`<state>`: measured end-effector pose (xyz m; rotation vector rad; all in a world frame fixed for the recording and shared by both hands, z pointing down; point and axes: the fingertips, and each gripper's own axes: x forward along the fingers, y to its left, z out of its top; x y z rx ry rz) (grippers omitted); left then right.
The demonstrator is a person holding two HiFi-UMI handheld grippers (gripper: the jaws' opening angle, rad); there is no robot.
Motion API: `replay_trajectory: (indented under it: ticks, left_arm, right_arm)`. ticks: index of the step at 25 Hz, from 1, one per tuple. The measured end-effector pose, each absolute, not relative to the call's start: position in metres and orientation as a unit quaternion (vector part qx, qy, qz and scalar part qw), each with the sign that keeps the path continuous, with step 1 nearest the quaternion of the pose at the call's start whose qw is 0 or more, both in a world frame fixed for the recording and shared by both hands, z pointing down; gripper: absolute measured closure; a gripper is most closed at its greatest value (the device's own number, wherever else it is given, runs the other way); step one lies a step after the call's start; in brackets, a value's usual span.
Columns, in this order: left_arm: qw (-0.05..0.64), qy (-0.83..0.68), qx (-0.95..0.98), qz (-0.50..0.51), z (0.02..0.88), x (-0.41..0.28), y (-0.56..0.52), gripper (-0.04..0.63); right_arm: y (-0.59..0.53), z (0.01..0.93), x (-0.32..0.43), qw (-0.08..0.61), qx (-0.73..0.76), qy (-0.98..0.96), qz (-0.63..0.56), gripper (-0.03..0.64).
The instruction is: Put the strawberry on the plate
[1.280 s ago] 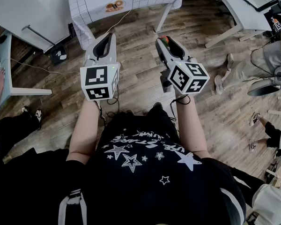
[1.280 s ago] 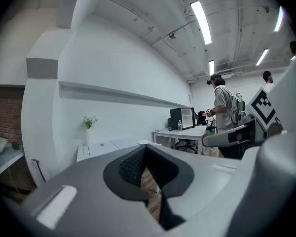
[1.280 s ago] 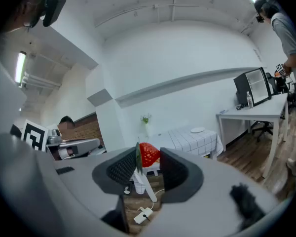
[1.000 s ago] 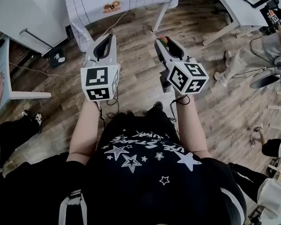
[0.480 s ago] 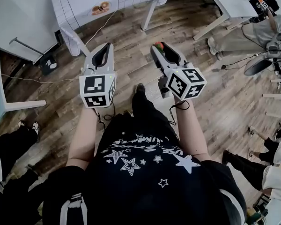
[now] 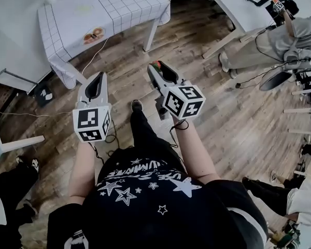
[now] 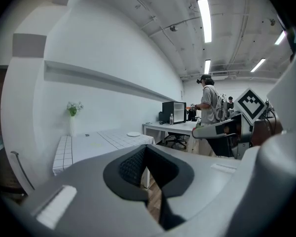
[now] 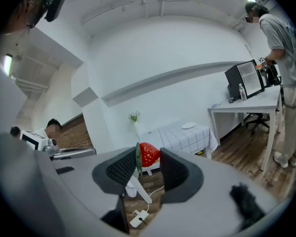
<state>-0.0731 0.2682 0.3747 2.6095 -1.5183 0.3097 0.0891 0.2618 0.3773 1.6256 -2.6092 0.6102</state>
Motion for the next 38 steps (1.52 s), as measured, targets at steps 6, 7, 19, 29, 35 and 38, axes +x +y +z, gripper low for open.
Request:
replay_trajectory:
  ticks: [6,7,19,29,35,38]
  left_arm:
    - [0.024,-0.467,0.882,0.067,0.373,-0.035,0.189,0.586]
    - [0.028,-0.459,0.885,0.066,0.367,-0.025,0.173,0.586]
    - [0.049,-0.449,0.888,0.091,0.357,0.03,0.018,0.586]
    - [0.071,-0.47,0.875,0.093,0.362,0.021,-0.029,0.586]
    - [0.086,-0.458,0.88,0.086,0.372,0.01,-0.07,0.586]
    - [0.087,-0.443,0.888,0.084,0.372,0.011,-0.096,0.586]
  right_arm:
    - [0.167,0.389,0.126,-0.015,0.535,-0.824,0.184,0.457]
    - [0.149,0.386,0.136,-0.017,0.537,-0.821,0.191,0.457]
    - [-0.021,0.371,0.186,-0.007,0.527,-0.824,0.208,0.457]
    - [-0.063,0.377,0.179,0.014,0.514,-0.829,0.219,0.457]
    - [-0.084,0.381,0.17,0.025,0.525,-0.822,0.219,0.457]
    - [-0.101,0.379,0.168,0.032,0.536,-0.816,0.214,0.457]
